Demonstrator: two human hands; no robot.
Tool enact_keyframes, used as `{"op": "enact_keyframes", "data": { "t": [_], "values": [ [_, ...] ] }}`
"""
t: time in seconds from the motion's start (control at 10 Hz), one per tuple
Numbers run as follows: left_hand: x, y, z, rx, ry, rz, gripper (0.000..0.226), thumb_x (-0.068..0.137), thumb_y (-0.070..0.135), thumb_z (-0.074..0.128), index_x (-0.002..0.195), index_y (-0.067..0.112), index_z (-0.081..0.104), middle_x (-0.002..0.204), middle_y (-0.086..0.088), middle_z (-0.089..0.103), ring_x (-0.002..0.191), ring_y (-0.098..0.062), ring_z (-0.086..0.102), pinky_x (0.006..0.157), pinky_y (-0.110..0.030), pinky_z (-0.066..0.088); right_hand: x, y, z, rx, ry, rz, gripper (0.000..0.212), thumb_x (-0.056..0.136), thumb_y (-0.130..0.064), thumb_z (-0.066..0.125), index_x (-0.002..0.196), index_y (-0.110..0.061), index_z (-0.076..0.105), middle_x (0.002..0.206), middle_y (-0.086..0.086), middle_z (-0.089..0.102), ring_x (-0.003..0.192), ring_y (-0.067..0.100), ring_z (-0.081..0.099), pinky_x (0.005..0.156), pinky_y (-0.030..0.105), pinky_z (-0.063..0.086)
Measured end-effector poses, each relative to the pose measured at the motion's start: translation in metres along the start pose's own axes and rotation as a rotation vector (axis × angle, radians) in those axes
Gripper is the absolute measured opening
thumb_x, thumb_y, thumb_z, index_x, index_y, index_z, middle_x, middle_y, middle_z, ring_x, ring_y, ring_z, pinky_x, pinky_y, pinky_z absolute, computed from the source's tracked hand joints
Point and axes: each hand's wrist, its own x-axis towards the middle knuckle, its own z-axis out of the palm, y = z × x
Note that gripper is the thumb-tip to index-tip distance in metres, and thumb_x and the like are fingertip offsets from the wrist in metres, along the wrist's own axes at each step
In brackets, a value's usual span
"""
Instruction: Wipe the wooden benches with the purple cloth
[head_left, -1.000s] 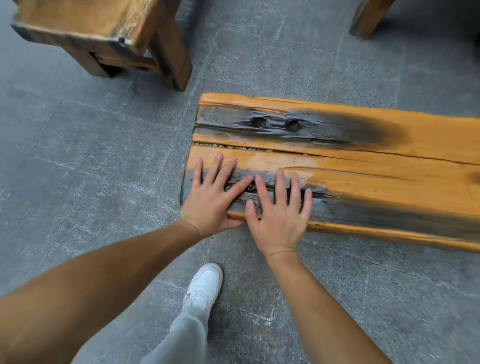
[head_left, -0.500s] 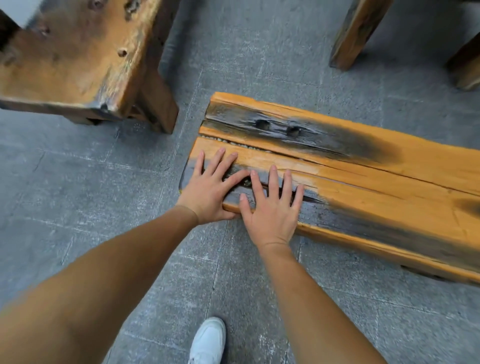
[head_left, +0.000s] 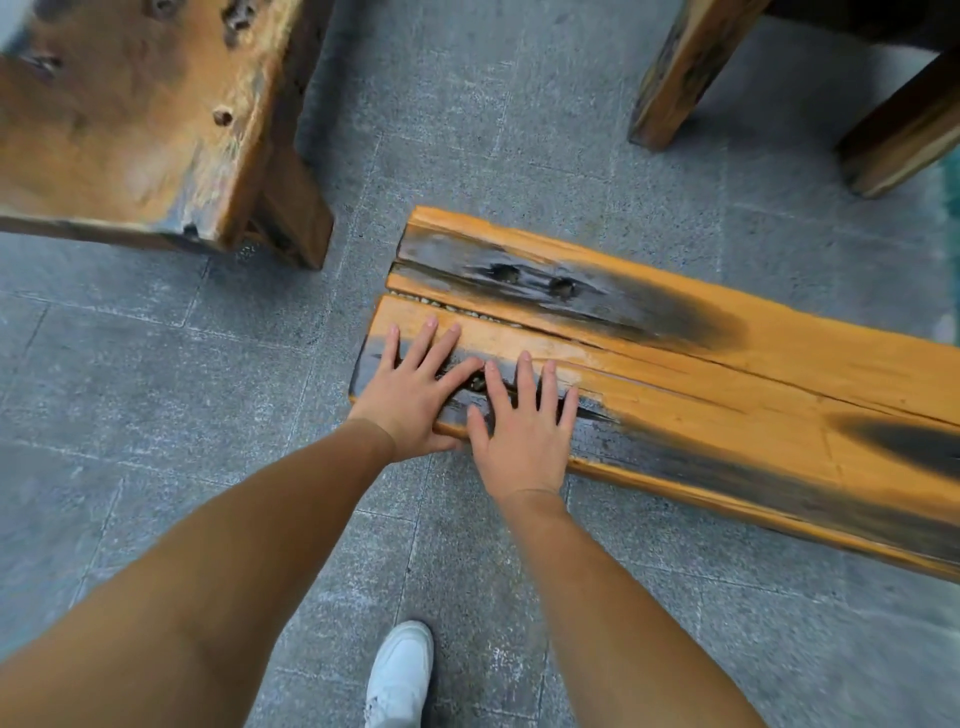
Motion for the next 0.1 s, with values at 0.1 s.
{"op": "enact_keyframes", "data": {
  "t": [0.1],
  "values": [
    [0.0039,0.0018,-0.0306,-0.106,-0.290,0.045,0.111,0.069,0.085,0.058,0.157,0.044,0.003,0.169,-0.003,-0.003,0.155,-0.034,0.001,0.119,-0.066,0.012,0.0009,0.0111,-0.0290,0.120,-0.322,0.053,0.063,0.100,-0.059,0.034,0.160,-0.043,0.022,0.173,0.000,0.006,0.159,0.031,0.002,0.123,0.062,0.015]
  ]
}}
